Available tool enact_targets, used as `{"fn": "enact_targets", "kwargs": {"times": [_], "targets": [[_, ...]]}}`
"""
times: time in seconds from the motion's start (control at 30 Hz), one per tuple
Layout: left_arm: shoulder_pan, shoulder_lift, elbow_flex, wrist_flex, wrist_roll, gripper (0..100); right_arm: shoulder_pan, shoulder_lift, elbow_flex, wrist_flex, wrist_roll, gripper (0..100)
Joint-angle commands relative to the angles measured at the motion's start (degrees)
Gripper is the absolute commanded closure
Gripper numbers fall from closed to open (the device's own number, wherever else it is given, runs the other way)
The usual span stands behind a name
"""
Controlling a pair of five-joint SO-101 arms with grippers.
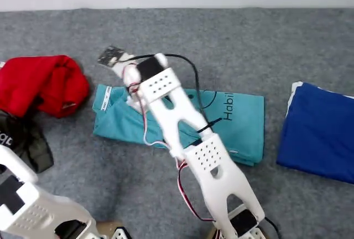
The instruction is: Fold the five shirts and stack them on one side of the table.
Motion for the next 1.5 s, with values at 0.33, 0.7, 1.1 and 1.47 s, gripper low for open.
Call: {"fn": "enact_targets", "kwargs": {"times": [0.33,0.7,1.1,1.47], "targets": [[0.09,-0.44,-0.31,0.18,-0.53,98,-5.05,5.93,-1.14,-1.45,-0.97,84.6],[0.09,-0.35,-0.22,0.18,-0.53,98,-5.05,3.47,-4.31,2.33,4.92,99.0],[0.00,-0.35,-0.04,-0.70,-0.53,98,-0.84,-3.21,-5.10,2.24,10.02,98.8],[0.00,-0.35,-0.04,-0.70,-0.53,98,6.02,0.66,-5.10,-0.13,10.20,96.6]]}}
